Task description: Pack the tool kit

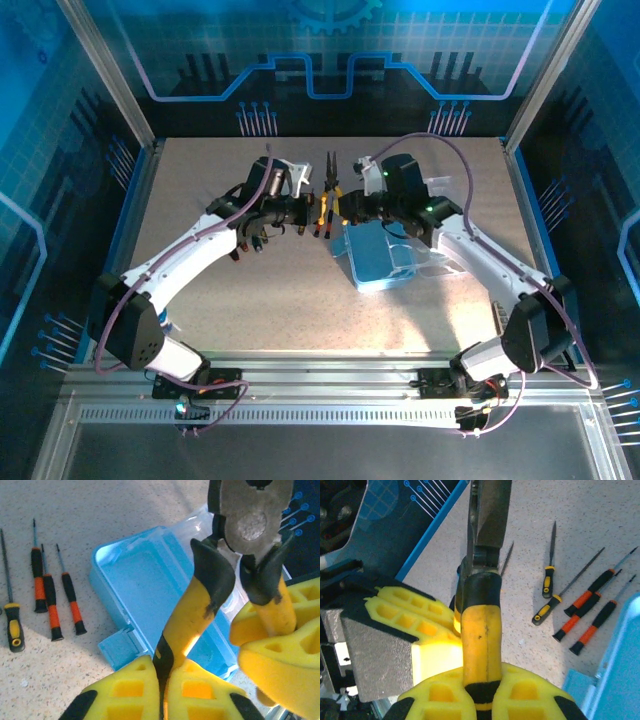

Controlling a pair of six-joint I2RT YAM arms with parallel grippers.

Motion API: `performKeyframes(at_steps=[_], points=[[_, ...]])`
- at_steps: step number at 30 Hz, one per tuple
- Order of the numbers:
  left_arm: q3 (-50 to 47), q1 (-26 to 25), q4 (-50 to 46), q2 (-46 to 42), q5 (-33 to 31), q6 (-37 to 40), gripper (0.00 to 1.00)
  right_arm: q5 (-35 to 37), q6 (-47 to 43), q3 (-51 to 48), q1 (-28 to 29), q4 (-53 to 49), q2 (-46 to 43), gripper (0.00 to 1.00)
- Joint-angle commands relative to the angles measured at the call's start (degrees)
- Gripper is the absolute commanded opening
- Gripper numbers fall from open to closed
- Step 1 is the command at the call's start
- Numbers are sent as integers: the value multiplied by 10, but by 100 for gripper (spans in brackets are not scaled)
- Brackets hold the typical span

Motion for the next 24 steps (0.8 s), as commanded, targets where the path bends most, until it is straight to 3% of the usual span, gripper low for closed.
performKeyframes(at_steps=[1,3,5,13,24], points=[[-13,15,-47,-14,-50,13,48,25,-52,1,-45,-54,-47,0],[-21,22,-56,-25,-67,19,81,16,-69,3,-64,-90,-52,0],[-31,37,-64,-42,-81,22,99,5,-90,7,-84,-129,-48,0],[-52,105,-141,-62,-160,35,99,-14,-175,54,-105,-272,43,0],[-65,117,-171,-5,-207,15,99,6,-132,26,-67,-180,137,0]])
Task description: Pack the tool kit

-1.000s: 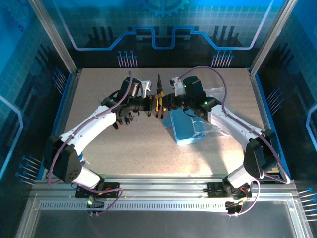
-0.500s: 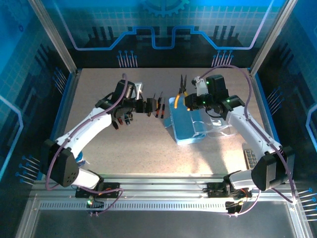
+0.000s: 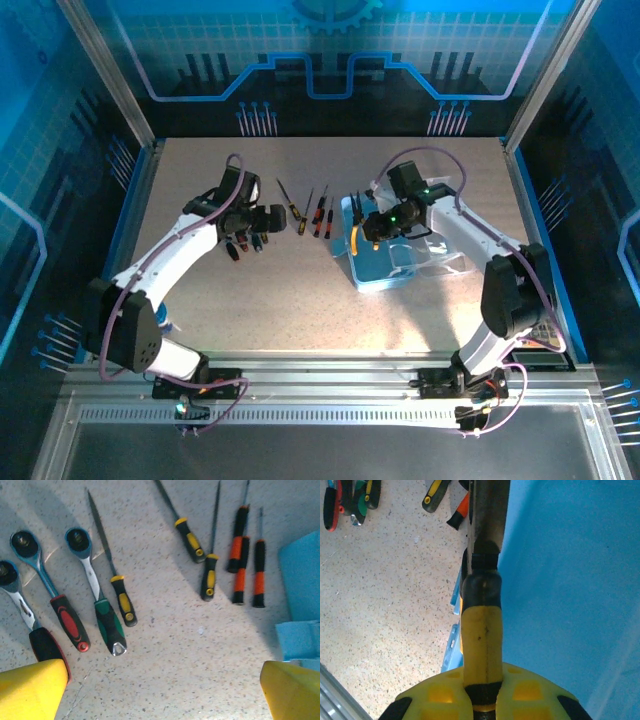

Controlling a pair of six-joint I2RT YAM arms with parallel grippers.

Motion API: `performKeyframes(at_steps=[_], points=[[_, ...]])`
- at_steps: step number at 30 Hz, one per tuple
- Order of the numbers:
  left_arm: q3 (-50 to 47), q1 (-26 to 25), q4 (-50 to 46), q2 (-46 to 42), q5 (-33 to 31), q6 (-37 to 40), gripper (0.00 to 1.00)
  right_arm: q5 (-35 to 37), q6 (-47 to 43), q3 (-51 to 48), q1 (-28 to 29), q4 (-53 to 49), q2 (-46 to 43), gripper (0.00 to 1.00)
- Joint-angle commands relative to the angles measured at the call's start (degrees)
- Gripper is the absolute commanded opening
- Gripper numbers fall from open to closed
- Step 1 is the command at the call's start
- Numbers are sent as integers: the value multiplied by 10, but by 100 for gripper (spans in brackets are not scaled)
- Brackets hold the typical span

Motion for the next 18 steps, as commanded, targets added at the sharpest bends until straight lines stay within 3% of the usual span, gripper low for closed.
performKeyframes(at_steps=[1,10,18], points=[[-9,4,-23,13,-20,-2,99,-4,17,-5,10,44,15,0],[-18,4,-10,27,-8,-5,99,14,43,-6,25,75,66,0],[-18,4,-7,33,-4,-3,100,82,69,-3,43,89,84,4]])
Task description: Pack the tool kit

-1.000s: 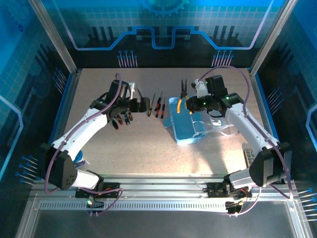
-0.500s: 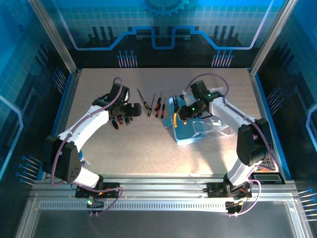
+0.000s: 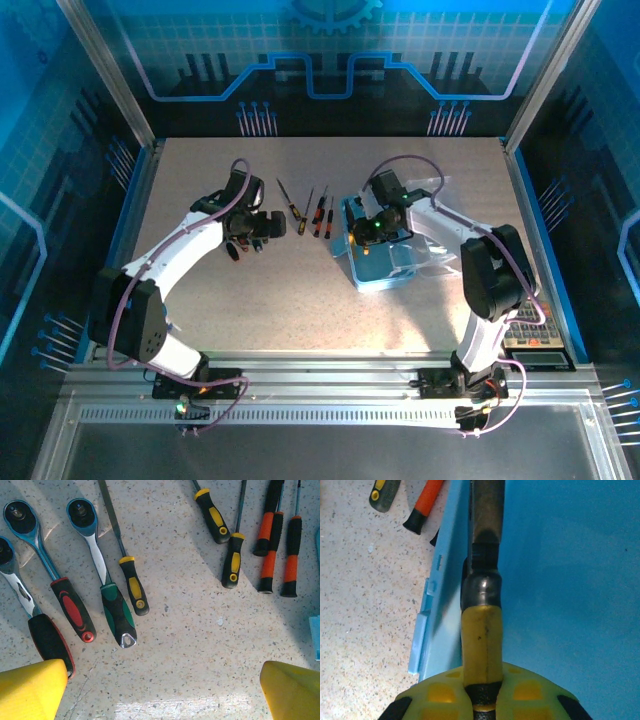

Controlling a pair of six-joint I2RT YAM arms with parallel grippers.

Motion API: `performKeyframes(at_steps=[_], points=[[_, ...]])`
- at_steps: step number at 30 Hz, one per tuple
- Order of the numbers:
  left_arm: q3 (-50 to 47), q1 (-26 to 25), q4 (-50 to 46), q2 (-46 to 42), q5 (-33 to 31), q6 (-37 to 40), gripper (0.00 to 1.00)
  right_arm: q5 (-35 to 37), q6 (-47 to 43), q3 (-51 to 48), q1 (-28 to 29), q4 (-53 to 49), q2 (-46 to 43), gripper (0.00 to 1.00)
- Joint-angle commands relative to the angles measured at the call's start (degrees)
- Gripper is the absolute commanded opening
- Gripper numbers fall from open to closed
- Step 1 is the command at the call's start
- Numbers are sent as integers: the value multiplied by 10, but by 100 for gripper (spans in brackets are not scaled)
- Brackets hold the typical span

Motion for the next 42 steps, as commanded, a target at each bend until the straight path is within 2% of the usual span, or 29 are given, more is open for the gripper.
performKeyframes(at_steps=[1,5,15,18,21,24,32,38,42], points=[[-10,4,-3,5,2,-1,99,30,19,1,12,23,4,7],[-10,4,-2,6,4,-1,99,44,22,7,18,17,9,25],[-10,4,-4,6,2,1,99,80,10,30,33,-15,-4,51],[-11,5,-9,8,-7,3,99,92,0,44,42,-33,-22,71],[-17,18,-14,12,-22,0,99,90,-17,55,53,-41,-50,100],[-24,43,-14,19,-33,-17,99,58,-57,59,72,-36,-79,100],[-48,95,20,59,-13,-45,98,50,-83,56,100,-25,-111,100],[-66,154,57,82,23,-60,73,47,-85,47,100,-25,-109,100],[-56,182,64,97,2,-56,61,44,-85,44,100,-24,-107,100]])
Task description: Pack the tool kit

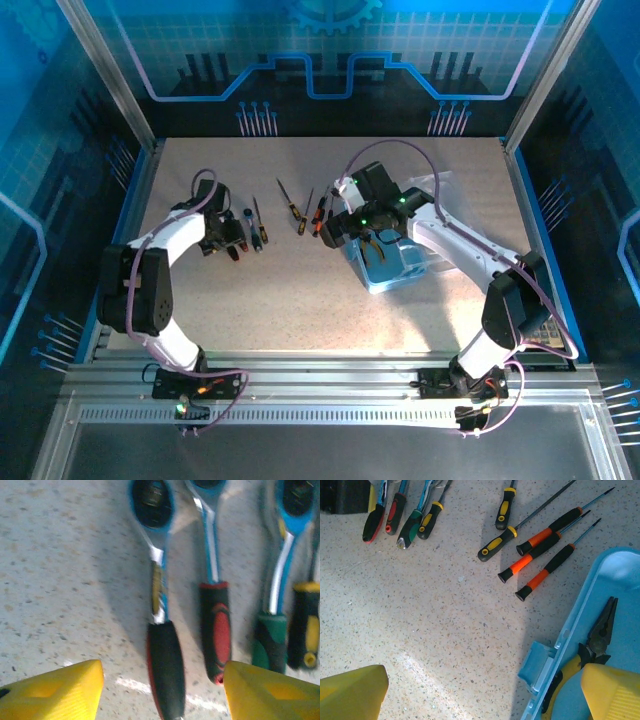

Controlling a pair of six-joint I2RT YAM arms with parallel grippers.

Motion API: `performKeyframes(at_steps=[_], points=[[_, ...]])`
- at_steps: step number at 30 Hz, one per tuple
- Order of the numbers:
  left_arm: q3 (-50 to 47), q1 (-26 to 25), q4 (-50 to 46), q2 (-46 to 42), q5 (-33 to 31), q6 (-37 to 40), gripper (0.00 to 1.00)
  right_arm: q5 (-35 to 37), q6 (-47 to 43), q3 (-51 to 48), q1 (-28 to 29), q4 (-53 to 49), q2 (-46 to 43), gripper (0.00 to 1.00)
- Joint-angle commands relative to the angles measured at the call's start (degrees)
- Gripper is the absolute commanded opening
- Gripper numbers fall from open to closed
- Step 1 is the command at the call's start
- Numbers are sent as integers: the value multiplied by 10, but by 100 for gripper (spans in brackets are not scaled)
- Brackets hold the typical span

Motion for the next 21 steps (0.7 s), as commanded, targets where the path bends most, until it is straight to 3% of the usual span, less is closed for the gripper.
performKeyframes(at_steps=[1,16,21], points=[[9,20,18,15,-6,-3,58,-15,-11,-5,3,-2,2,100],[114,38,-8,124,-34,24,53,-16,-15,3,3,-6,11,100],[125,38,-22,139,-56,34,40,-12,-16,1,2,-6,12,100]])
